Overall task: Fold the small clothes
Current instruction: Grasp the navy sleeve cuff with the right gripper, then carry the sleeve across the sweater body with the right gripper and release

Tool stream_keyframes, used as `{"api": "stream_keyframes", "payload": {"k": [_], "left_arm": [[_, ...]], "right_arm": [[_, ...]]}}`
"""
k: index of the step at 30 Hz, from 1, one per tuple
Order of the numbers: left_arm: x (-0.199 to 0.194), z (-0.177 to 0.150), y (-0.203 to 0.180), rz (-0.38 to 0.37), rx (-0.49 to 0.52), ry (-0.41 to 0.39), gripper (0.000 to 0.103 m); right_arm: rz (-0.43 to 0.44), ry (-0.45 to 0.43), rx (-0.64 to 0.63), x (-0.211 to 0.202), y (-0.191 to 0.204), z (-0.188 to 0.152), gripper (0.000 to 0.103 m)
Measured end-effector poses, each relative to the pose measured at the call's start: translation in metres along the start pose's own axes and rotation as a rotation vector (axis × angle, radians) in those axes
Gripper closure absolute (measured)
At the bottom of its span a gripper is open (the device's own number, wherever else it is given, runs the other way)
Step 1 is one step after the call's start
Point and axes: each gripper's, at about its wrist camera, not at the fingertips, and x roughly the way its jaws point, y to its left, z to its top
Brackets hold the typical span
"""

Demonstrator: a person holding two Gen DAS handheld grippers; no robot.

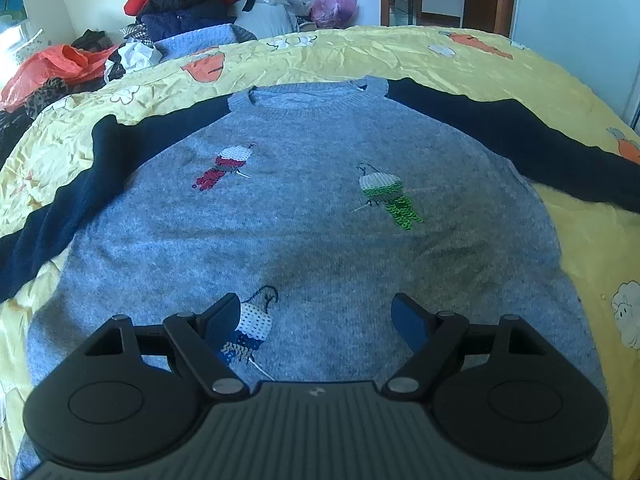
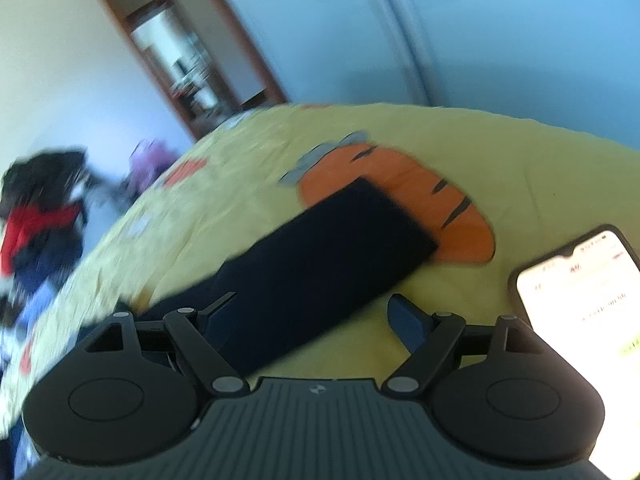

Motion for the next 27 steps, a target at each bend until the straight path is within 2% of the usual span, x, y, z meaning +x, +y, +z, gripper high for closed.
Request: {"api": "stream_keyframes", "payload": {"k": [4, 6, 7, 8, 10, 16, 19, 21, 23, 27], "left_arm": [[-0.001, 0.002, 0.002, 0.003, -0.006, -0.001, 0.02], [-0.001, 0.004, 0.004, -0.008, -0.011, 0.014, 0.02], [-0.001, 0.005, 0.006, -0.017, -0.016, 0.017, 0.02], [-0.002, 0.006, 0.008, -0.022, -0.022, 0.016, 0.02], [-0.003, 0.008, 0.012, -0.012, -0.026, 0.006, 0.02], [-0.005, 0.013, 0.032, 0.028, -0.058, -0.013, 0.02], [-0.004, 0.014, 0.045, 0.038, -0.084, -0.016, 0.02], [-0.002, 0.015, 0.054, 0.05, -0.1, -0.018, 0.02], [0.0, 0.015, 0.062, 0.067, -0.113, -0.021, 0.02], [0.001, 0.013, 0.075, 0.087, -0.135, -0.023, 0.02]], "right_arm": [[-0.013, -0.01, 0.089, 0.031, -0.003, 0.022, 0.032], [-0.028, 0.012, 0.107, 0.047, -0.002, 0.032, 0.054], [-0.03, 0.026, 0.122, 0.054, -0.003, 0.035, 0.076], [-0.037, 0.041, 0.137, 0.057, -0.001, 0.035, 0.086], [-0.029, 0.04, 0.144, 0.059, 0.001, 0.037, 0.086], [-0.046, -0.094, 0.028, 0.032, 0.019, 0.066, 0.087], [-0.069, -0.146, -0.009, 0.031, 0.032, 0.078, 0.087], [-0.082, -0.173, -0.069, 0.029, 0.05, 0.076, 0.087], [-0.058, -0.202, -0.192, 0.023, 0.083, 0.064, 0.087], [0.07, -0.2, -0.379, 0.01, 0.149, 0.03, 0.087]]}}
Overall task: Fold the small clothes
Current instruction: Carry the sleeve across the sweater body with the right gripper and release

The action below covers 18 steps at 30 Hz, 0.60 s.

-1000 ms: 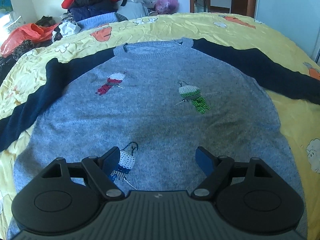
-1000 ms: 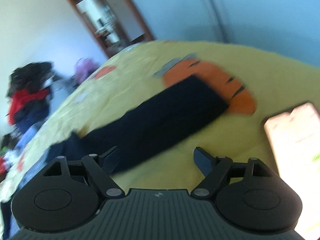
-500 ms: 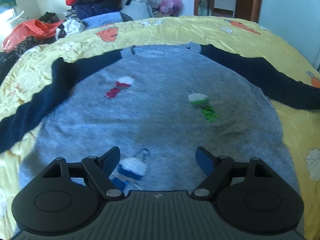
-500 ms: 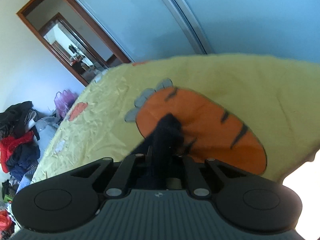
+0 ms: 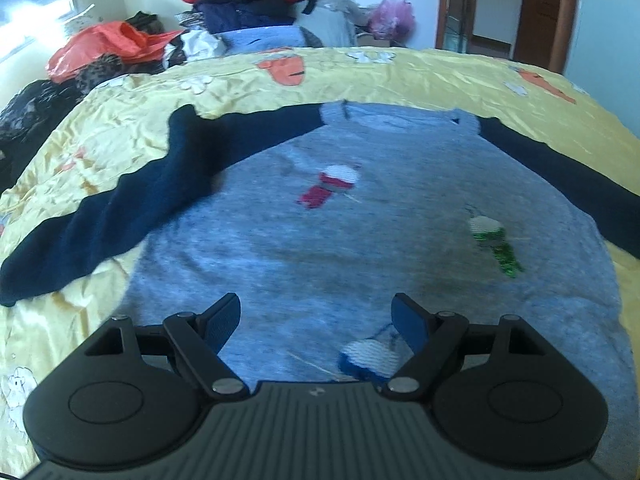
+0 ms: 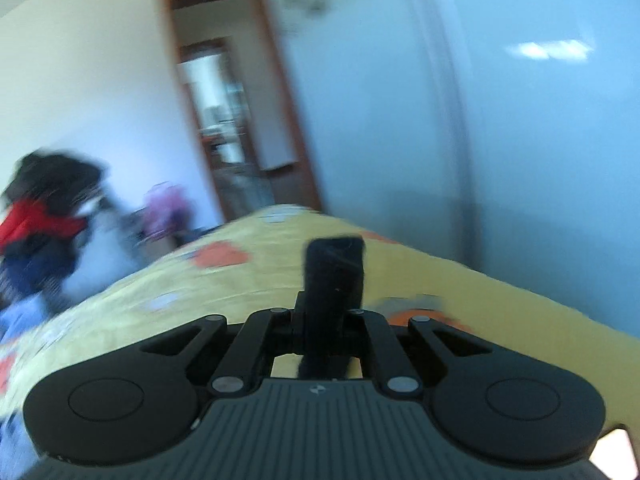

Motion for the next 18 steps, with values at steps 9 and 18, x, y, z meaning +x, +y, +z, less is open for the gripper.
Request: {"api": "stream_keyframes", "payload": {"k": [9, 18], "left_arm": [[0.004, -0.005, 0.023, 0.039, -0.028, 0.015, 0.02], [0.006, -0.01, 0.044, 0.068, -0.063, 0.021, 0.02]], "right_arm": [[0.238, 0.099, -0.165, 0.001, 0.128, -0.023, 0.087], [0.327, 0.195, -0.259, -0.023, 0.212, -0.067, 0.087]]}}
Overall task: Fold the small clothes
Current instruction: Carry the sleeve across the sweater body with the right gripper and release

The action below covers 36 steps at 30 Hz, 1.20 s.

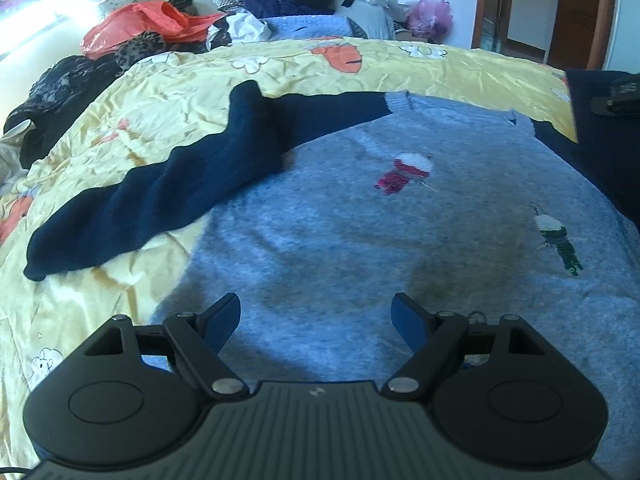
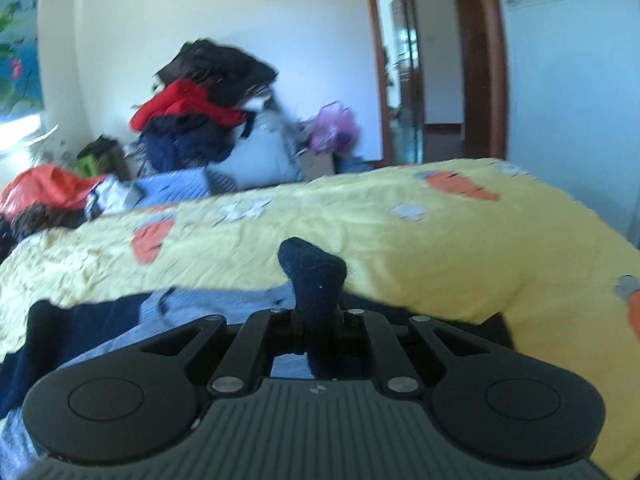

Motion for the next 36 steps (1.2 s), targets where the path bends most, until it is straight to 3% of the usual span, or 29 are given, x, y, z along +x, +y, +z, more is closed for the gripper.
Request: {"api": "stream_keyframes", "payload": {"k": [20, 31, 34, 36], "left_arm": [[0.003, -0.004, 0.032, -0.015, -0.066, 0.019, 0.02], [0.009, -0.007, 0.042, -0.005, -0.087, 0.034, 0.02], [0.008, -0.008, 0.044, 0.0, -0.087, 0.032, 0.02], [0.008, -0.009, 0.045, 0.003, -0.086, 0.033, 0.02]], "right_arm": [[0.076, 0.095, -0.14, 0.054, 0.117, -0.012, 0.086], [0.091, 0.138, -0.205, 0.079, 0.159, -0.027, 0.086], [0.114, 0.182, -0.219, 0.086, 0.165, -0.033, 0.079], [0.141, 0.241, -0.22, 0.091, 0.165, -0.038, 0.062]]}}
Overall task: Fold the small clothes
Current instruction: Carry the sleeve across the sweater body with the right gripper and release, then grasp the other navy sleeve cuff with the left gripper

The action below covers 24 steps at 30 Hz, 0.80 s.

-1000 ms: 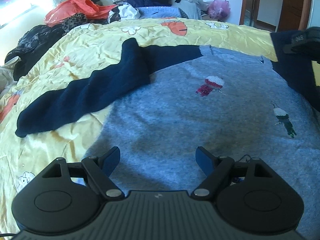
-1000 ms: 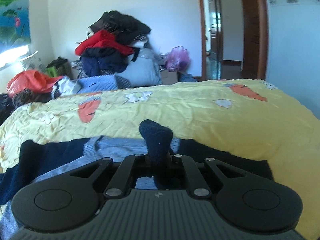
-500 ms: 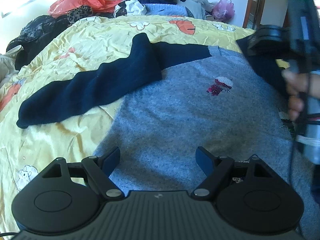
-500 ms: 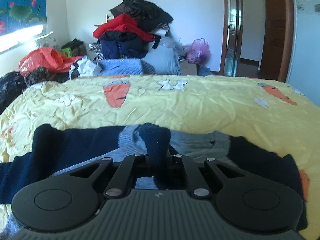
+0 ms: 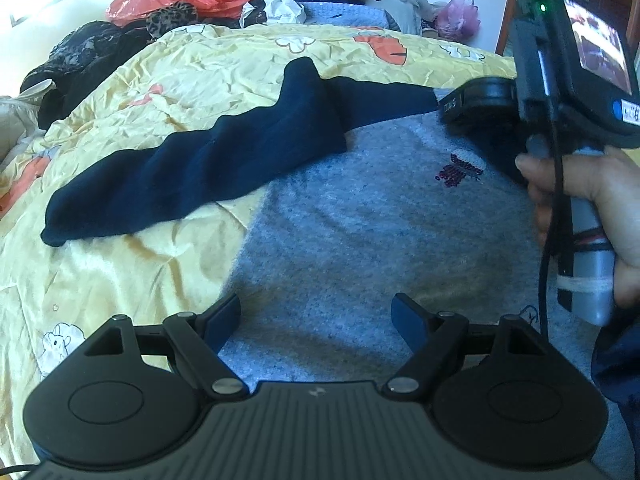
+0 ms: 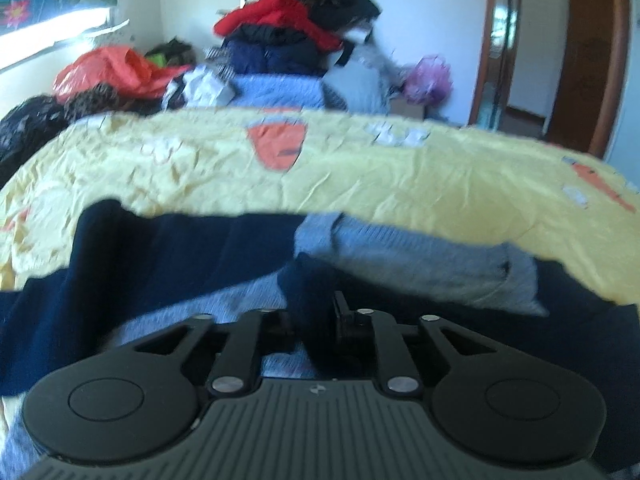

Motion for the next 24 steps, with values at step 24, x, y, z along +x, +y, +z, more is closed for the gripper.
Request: {"api": "stream_keyframes", "payload": {"k": [24], "left_arm": [[0.027, -0.009, 0.215, -0.189, -0.901, -0.13, 0.021]], "right_arm": [[0.248, -0.119, -0.115, -0.138, -0.002, -0.045, 0.017]]}}
